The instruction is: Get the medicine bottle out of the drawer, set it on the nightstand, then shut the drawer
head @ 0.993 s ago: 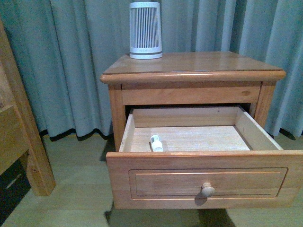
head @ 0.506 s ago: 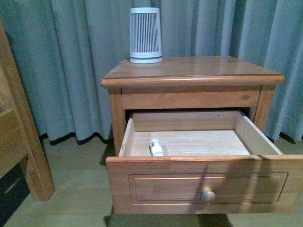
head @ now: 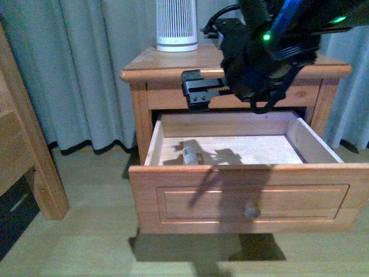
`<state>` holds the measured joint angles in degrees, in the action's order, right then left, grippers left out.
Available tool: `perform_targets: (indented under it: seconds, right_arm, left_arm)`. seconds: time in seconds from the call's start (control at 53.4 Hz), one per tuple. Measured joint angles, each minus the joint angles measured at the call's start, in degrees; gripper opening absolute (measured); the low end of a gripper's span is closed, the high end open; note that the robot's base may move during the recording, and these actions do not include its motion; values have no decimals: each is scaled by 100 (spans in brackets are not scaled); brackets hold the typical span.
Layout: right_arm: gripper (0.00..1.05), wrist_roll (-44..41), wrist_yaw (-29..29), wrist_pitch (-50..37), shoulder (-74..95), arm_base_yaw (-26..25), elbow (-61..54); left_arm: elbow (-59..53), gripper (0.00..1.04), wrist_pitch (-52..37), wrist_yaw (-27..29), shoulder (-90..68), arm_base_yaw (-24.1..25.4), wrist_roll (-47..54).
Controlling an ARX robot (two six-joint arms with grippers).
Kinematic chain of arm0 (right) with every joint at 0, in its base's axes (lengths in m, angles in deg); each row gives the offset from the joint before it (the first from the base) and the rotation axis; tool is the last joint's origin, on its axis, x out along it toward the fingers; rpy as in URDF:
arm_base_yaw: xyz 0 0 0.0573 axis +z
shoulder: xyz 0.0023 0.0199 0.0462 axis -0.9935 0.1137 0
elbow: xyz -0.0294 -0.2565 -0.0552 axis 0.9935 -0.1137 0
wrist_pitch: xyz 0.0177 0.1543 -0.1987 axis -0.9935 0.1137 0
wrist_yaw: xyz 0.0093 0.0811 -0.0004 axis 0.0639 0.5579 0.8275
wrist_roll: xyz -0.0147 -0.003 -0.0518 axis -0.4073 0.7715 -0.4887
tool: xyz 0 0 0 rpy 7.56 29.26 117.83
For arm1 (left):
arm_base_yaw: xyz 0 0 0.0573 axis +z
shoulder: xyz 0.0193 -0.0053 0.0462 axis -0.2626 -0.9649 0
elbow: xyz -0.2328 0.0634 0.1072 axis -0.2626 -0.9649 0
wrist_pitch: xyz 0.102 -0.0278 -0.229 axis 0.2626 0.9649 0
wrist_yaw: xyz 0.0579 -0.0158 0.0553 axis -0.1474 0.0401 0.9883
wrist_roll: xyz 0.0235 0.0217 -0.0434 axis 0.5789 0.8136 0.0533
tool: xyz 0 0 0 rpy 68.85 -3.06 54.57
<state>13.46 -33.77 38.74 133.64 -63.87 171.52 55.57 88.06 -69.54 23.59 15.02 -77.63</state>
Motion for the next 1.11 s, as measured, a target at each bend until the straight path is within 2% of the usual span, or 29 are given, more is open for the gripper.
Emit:
perform_targets:
  seconds: [0.3,0.6,1.049,1.106]
  right_arm:
    - [98,-57,-243,599,1587,310,1860]
    - [98,-63,-376,887,2704,343,3014]
    - [98,-68,-529,660,3287,229,3169]
    - [91,-63,-501,601,3322,205,3169]
  left_arm:
    - [0,98,0,0,0,0,0]
    - [0,98,0,0,0,0,0]
    - [0,98,0,0,0,0,0]
    - [0,98,0,0,0,0,0]
